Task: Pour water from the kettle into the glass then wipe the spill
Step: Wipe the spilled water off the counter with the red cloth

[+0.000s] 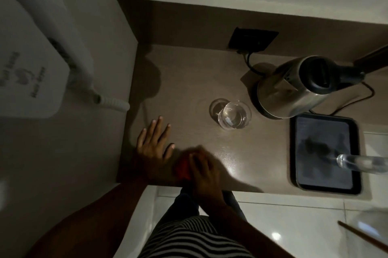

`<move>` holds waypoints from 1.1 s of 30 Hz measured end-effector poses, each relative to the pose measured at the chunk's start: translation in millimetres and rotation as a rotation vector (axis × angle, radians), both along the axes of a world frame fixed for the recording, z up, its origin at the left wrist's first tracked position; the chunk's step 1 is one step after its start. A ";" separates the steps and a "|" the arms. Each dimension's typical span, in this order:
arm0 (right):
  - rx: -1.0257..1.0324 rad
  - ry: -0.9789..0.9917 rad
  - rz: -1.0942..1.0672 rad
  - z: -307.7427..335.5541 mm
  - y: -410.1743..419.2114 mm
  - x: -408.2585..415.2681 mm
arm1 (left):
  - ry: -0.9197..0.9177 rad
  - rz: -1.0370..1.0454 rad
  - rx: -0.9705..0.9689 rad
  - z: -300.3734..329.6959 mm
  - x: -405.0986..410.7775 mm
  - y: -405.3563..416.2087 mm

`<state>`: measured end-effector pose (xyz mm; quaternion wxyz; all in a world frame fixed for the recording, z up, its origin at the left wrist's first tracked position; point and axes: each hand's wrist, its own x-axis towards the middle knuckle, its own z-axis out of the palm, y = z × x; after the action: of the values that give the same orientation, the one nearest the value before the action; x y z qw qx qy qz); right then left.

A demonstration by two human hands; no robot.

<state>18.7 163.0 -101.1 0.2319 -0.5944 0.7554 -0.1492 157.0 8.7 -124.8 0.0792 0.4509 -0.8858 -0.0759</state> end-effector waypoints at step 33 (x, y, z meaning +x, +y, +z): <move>-0.049 0.017 -0.508 5.6 -15.4 -17.5 | -0.123 -0.032 0.132 -6.5 2.0 -9.2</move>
<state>1.2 147.5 -95.5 0.1661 -0.3922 0.8786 -0.2159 159.0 -0.5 -131.3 -0.0063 0.4447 -0.8892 -0.1073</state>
